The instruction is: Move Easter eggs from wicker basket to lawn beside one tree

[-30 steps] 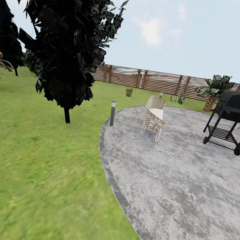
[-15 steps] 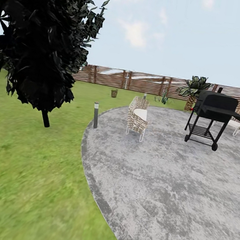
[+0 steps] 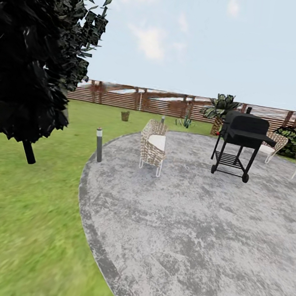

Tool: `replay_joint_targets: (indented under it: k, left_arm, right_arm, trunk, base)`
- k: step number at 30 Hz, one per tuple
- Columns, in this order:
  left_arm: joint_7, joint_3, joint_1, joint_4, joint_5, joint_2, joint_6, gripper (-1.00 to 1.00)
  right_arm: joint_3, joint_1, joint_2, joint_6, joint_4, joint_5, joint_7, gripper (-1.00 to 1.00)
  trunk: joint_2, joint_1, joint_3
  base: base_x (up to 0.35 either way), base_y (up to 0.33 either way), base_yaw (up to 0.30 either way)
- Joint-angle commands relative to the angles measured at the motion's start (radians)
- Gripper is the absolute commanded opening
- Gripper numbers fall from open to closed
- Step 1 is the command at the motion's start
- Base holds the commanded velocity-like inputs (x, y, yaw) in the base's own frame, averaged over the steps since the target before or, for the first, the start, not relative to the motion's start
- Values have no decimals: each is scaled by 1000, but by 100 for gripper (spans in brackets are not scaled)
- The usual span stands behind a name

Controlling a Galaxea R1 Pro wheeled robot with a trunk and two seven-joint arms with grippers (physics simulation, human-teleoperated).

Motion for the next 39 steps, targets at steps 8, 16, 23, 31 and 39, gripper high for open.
replay_joint_targets:
  k: [8,16,23,31,39]
  left_arm:
    - [0,7,0,1,-4,0,-3,100]
    - [0,7,0,1,-4,0,-3,100]
    - [0,7,0,1,-4,-1,-6,100]
    - [0,7,0,1,-4,-2,-6,100]
    - [0,7,0,1,-4,-2,-6,100]
  right_arm:
    - [4,-1,0,-3,1,0,0,100]
    - [4,-1,0,-4,1,0,-1,100]
    - [4,-1,0,-4,1,1,-1,100]
    - [4,-1,0,-4,1,1,-1,100]
    - [5,-1,0,-5,1,1,-1,100]
  trunk:
    - [-1,1,9]
    - [-1,1,19]
    - [-1,1,27]
    - [-1,1,36]
    - [-1,1,42]
  base:
    - [301,-116,-188]
    - [304,-102,-187]
    - [309,-91,-187]
    - [309,-103,-182]
    - [309,-124,-87]
